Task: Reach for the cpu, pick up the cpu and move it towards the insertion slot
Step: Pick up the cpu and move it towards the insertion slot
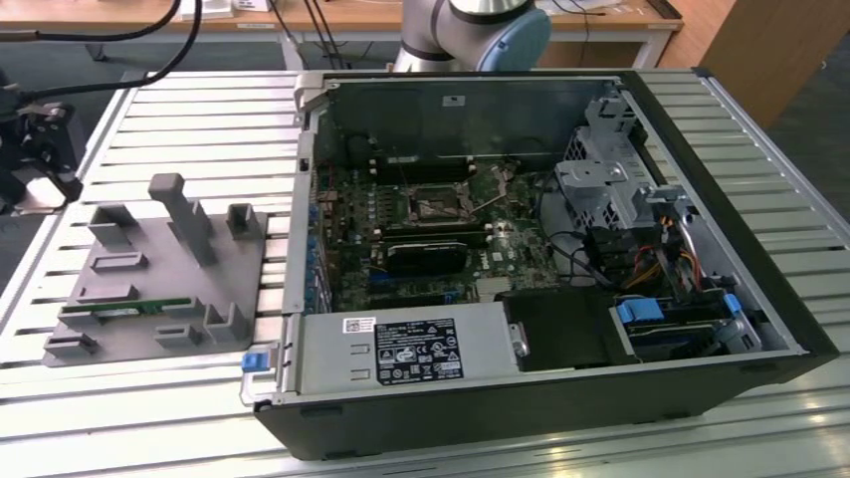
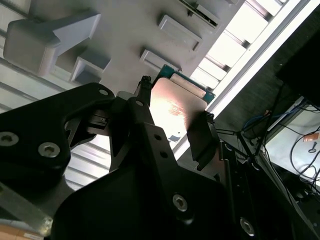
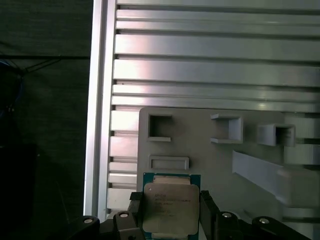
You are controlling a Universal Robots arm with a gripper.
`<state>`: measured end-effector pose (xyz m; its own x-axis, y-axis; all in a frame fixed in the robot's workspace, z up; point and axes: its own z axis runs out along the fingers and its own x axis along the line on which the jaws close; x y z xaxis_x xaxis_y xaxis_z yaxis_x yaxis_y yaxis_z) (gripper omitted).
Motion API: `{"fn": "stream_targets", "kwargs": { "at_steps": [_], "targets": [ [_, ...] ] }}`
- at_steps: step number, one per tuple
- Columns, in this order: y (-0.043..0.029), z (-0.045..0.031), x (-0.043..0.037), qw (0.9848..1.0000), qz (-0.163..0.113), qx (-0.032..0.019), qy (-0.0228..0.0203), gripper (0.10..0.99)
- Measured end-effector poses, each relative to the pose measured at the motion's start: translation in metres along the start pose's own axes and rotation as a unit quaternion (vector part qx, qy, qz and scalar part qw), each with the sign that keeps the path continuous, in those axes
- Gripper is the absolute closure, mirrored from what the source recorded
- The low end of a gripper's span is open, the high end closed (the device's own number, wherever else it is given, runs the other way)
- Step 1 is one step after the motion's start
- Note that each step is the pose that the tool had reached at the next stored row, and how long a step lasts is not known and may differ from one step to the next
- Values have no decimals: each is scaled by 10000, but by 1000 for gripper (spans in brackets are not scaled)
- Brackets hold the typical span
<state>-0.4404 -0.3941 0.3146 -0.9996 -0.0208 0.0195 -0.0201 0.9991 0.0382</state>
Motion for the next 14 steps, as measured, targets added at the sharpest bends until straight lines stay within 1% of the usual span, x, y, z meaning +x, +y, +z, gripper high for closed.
{"fn": "stream_targets", "kwargs": {
  "at_steps": [7, 14],
  "targets": [
    [17, -137, 3, 10000, 0, 0, 0, 545],
    [35, -241, 4, 10000, 0, 0, 0, 545]
  ]
}}
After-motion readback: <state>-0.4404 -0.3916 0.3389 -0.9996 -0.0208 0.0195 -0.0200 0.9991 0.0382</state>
